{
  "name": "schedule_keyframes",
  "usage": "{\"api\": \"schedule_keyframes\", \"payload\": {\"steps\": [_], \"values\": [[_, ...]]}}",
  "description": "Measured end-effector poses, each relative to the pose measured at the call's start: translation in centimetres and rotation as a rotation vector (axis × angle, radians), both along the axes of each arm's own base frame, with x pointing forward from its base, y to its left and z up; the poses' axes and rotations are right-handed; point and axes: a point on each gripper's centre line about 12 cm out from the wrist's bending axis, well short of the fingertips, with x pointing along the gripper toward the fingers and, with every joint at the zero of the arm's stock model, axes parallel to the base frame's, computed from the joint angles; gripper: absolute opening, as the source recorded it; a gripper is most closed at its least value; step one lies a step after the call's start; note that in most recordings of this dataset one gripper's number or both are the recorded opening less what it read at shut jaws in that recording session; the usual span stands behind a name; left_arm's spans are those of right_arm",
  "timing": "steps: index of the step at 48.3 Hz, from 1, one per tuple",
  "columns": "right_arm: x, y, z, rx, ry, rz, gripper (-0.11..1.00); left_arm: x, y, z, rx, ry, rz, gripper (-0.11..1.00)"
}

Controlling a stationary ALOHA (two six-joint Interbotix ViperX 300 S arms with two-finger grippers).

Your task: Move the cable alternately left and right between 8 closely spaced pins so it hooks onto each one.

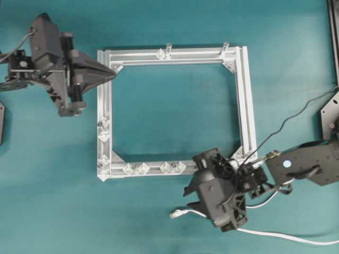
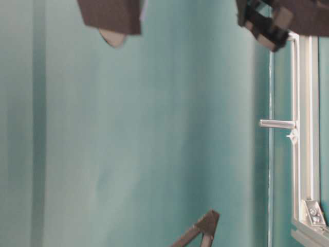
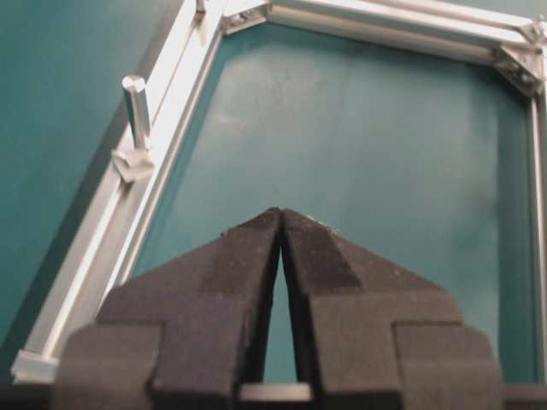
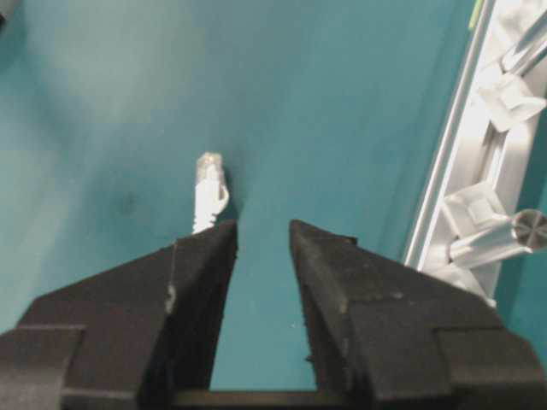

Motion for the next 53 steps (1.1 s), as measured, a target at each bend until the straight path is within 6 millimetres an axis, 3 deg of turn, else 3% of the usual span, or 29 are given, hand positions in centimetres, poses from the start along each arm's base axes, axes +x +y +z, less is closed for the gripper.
{"api": "schedule_keyframes", "payload": {"steps": [20, 53], "values": [[1.6, 1.5, -1.3, -0.048, 0.097, 0.013, 0.39, -3.9, -0.8, 0.2, 0.004, -0.026, -0.002, 0.10], [3.1, 3.1, -4.1, -0.079, 0.177, 0.023, 0.39, -13.9, -3.0, 0.1, 0.022, -0.155, -0.022, 0.10]]}}
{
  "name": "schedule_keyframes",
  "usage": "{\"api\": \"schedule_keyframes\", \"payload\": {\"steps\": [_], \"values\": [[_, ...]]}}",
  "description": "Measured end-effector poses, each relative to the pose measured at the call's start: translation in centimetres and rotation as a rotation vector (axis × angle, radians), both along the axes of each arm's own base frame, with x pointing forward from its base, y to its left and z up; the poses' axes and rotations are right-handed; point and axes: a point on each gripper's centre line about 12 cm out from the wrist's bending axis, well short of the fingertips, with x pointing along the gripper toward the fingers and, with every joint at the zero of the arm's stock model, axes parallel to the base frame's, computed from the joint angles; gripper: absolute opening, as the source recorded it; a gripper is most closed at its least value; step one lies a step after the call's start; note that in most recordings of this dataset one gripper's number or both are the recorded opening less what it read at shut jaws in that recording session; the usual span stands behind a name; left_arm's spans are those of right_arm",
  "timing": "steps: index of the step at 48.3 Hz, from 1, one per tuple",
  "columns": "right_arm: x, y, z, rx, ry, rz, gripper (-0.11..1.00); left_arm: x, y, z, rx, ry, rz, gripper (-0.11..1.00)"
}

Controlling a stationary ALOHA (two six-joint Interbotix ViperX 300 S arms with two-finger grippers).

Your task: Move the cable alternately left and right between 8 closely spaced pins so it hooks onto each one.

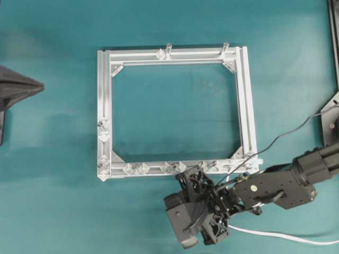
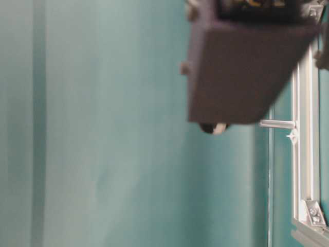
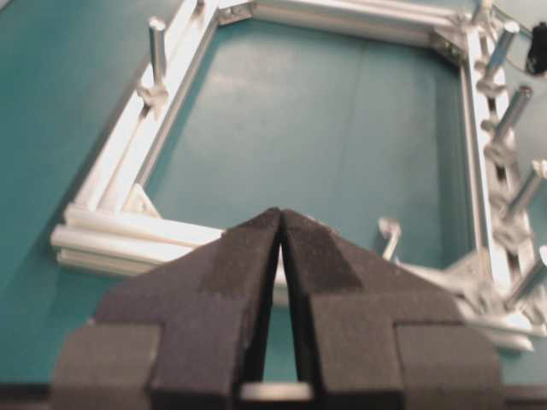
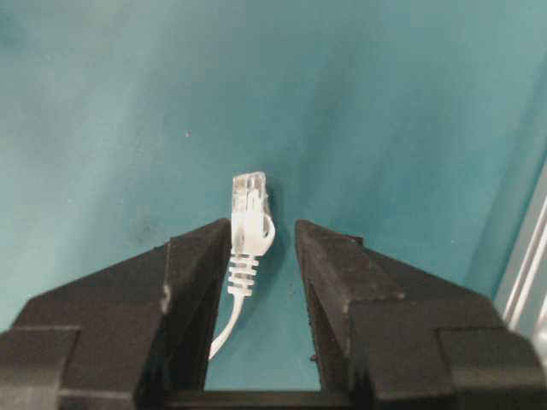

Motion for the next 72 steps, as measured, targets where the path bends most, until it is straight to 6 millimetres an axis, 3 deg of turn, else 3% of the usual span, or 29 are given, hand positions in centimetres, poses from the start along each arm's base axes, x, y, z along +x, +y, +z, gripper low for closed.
{"api": "schedule_keyframes", "payload": {"steps": [8, 27, 31, 38, 51, 72], "values": [[0.5, 0.2, -0.5, -0.006, 0.012, -0.001, 0.40, -1.1, -0.3, -0.1, -0.001, 0.001, -0.006, 0.10], [1.2, 0.8, -0.9, -0.019, 0.035, 0.002, 0.37, -1.1, -0.3, -0.4, -0.002, 0.006, -0.008, 0.09], [1.2, 0.7, -0.9, -0.025, 0.047, -0.001, 0.34, -1.1, -0.3, -0.5, -0.002, 0.006, -0.008, 0.09], [1.2, 0.8, -0.6, -0.042, 0.076, -0.002, 0.15, -1.1, -0.3, -0.6, -0.001, 0.004, -0.007, 0.09], [1.5, 1.0, -0.1, -0.068, 0.121, -0.007, 0.15, -1.1, -0.3, -0.7, -0.001, 0.003, -0.007, 0.09], [0.9, 0.6, 4.0, -0.028, 0.128, -0.081, 0.15, -1.1, -0.3, -0.8, -0.001, 0.001, -0.005, 0.09]]}}
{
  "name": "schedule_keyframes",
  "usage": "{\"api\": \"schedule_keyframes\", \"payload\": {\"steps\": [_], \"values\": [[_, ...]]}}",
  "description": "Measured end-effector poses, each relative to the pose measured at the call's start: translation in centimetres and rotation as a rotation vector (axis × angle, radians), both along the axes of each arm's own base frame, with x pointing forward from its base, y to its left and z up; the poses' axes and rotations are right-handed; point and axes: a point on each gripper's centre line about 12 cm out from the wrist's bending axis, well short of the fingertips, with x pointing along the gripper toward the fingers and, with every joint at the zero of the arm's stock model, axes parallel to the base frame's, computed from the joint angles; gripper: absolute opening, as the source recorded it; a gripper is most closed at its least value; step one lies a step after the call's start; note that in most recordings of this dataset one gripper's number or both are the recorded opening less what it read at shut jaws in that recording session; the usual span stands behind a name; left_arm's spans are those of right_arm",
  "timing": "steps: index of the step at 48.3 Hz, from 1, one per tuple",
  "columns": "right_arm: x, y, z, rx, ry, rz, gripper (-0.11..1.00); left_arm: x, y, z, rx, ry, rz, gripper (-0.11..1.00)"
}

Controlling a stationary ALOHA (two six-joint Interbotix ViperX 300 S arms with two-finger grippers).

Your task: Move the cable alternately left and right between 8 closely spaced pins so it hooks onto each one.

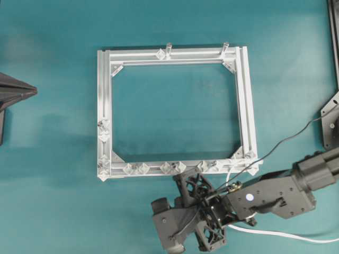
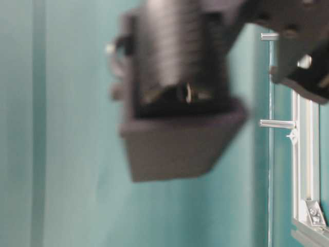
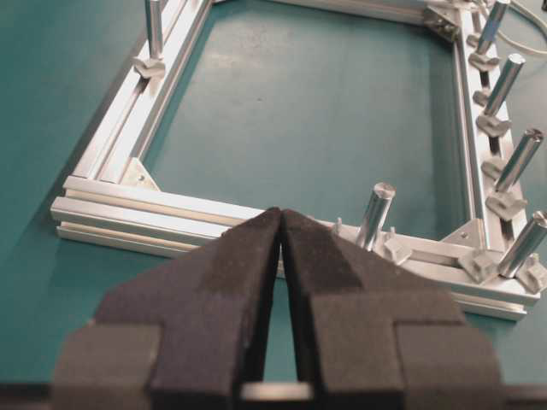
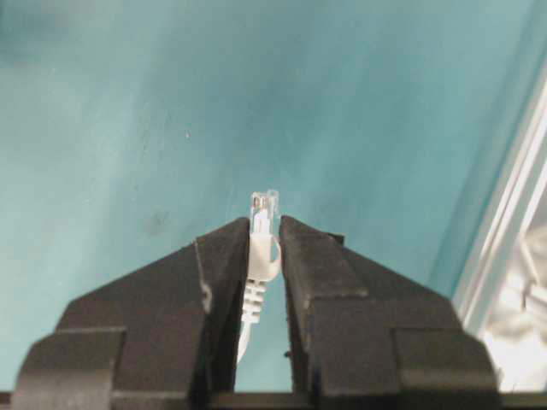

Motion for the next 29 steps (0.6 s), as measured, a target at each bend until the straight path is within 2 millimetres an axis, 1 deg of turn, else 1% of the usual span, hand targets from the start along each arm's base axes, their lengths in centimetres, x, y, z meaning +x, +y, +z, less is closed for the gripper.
{"api": "schedule_keyframes", "payload": {"steps": [13, 17, 26, 29], "values": [[-0.6, -0.6, 2.2, 0.073, 0.025, -0.167, 0.15, 0.0, 0.0, 0.0, -0.001, 0.003, -0.002, 0.09], [-1.1, -0.8, 2.4, 0.100, 0.055, -0.244, 0.15, 0.0, 0.0, 0.0, 0.000, 0.000, -0.002, 0.09], [-3.4, -2.1, 2.0, 0.152, 0.154, -0.465, 0.15, 0.0, 0.0, 0.0, 0.000, 0.002, -0.002, 0.09], [-3.9, -2.4, 2.1, 0.162, 0.163, -0.512, 0.15, 0.0, 0.0, 0.0, 0.000, 0.002, -0.002, 0.09]]}}
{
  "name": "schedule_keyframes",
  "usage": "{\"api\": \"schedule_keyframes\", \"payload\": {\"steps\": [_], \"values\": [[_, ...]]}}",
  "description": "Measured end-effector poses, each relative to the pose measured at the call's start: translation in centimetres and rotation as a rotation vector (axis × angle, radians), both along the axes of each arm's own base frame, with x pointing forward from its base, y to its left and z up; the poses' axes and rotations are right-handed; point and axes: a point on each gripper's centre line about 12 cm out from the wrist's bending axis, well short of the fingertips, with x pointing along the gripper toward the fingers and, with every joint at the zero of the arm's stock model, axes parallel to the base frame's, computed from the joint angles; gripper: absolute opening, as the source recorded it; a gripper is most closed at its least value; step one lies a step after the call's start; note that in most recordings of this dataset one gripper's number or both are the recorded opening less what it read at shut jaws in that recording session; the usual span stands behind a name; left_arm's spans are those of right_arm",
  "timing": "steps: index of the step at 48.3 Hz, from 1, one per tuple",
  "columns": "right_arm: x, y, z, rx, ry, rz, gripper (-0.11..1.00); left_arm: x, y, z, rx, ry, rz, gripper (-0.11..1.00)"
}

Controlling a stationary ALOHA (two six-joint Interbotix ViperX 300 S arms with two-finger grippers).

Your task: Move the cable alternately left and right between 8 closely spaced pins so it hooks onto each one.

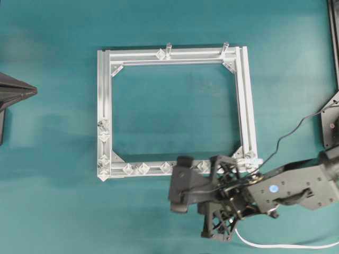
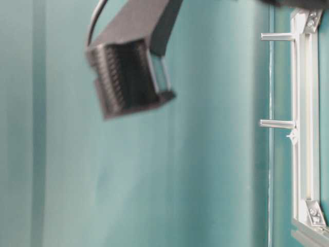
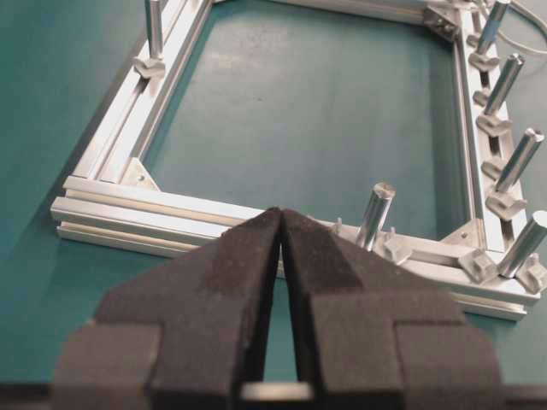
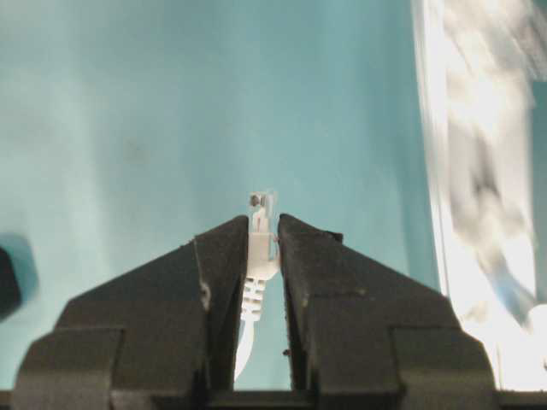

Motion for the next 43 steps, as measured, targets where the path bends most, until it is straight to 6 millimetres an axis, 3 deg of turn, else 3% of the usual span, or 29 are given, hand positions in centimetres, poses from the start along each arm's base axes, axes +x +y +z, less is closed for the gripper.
{"api": "schedule_keyframes", "payload": {"steps": [23, 43], "values": [[-5.3, -4.2, 0.9, -0.061, 0.124, -0.463, 0.15, 0.0, 0.0, 0.1, 0.000, -0.002, 0.002, 0.09], [-5.0, -6.6, 0.9, -0.014, 0.096, -0.712, 0.15, -0.1, 0.3, 0.0, 0.000, 0.000, 0.021, 0.09]]}}
